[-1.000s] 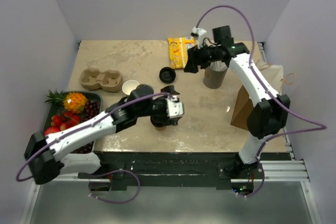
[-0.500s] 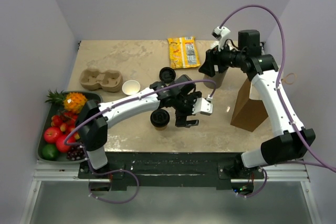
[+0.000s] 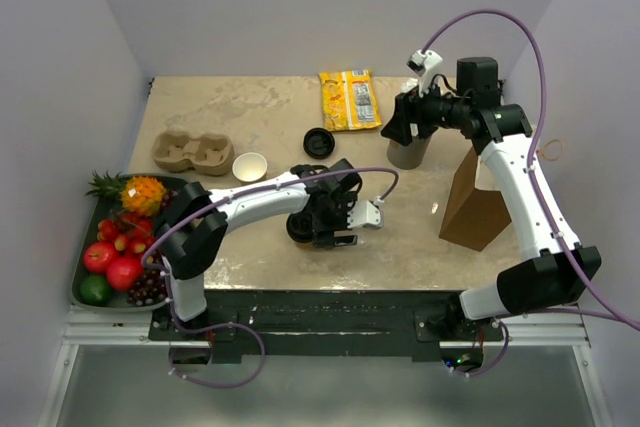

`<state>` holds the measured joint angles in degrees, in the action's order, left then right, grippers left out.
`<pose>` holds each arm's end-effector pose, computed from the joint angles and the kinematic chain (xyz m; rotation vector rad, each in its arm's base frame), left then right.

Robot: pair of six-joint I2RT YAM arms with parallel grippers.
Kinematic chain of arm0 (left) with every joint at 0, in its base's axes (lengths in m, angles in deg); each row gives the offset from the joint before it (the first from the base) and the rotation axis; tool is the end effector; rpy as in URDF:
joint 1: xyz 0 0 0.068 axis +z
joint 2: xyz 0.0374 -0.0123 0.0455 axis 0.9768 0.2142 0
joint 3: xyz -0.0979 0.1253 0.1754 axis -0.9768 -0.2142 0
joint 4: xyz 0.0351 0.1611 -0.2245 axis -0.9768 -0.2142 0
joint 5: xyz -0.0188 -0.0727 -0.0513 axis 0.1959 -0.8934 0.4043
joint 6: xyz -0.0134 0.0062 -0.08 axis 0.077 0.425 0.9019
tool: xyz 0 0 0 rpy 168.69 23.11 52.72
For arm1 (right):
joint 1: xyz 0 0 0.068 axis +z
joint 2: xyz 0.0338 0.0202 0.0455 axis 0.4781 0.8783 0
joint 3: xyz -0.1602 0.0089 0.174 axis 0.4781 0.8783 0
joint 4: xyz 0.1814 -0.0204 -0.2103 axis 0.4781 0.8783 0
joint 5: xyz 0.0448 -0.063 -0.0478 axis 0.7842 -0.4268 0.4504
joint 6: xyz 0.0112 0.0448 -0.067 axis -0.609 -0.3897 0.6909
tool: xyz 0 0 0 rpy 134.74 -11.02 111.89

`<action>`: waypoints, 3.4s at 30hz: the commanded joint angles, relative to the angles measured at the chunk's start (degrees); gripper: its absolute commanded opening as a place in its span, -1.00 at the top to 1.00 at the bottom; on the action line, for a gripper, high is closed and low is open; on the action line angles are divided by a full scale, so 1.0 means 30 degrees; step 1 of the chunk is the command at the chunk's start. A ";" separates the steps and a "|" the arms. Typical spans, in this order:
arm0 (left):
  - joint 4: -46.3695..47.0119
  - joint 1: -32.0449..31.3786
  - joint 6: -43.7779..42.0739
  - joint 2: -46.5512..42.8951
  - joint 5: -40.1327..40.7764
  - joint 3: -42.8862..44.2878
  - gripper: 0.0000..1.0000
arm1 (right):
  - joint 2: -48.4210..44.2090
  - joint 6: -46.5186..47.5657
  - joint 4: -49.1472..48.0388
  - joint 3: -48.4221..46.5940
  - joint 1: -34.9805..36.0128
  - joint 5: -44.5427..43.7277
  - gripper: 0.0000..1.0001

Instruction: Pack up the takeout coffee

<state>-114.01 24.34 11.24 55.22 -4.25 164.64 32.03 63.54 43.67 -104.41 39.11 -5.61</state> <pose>0.2201 -0.3235 0.1301 1.9905 2.0006 -0.4172 0.3372 0.1026 0.3602 -0.6980 2.0092 0.6444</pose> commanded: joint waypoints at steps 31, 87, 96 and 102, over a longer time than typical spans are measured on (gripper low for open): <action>-0.1904 0.7366 -0.1596 -0.8626 0.2216 -0.9513 -0.69 | 0.0917 -0.1231 -0.1568 -0.0251 -0.0146 0.0283 -0.41; -0.3601 0.8893 0.3066 -0.2235 0.2854 0.1245 0.70 | 0.5749 0.3394 -0.0631 -0.2915 0.2489 -0.1299 -0.34; -0.4484 0.4969 0.1540 -0.4905 0.0334 -0.0456 0.81 | 1.0318 0.6034 -0.0836 -0.6342 0.3955 -0.3555 -0.30; -0.3985 0.3268 0.1452 -0.4937 0.0009 -0.0751 0.83 | 1.3073 0.6181 -0.1333 -0.8160 0.3956 -0.3789 -0.26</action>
<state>-126.12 36.29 16.97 41.25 -2.20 163.03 69.82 80.48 42.47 -124.54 51.41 -14.94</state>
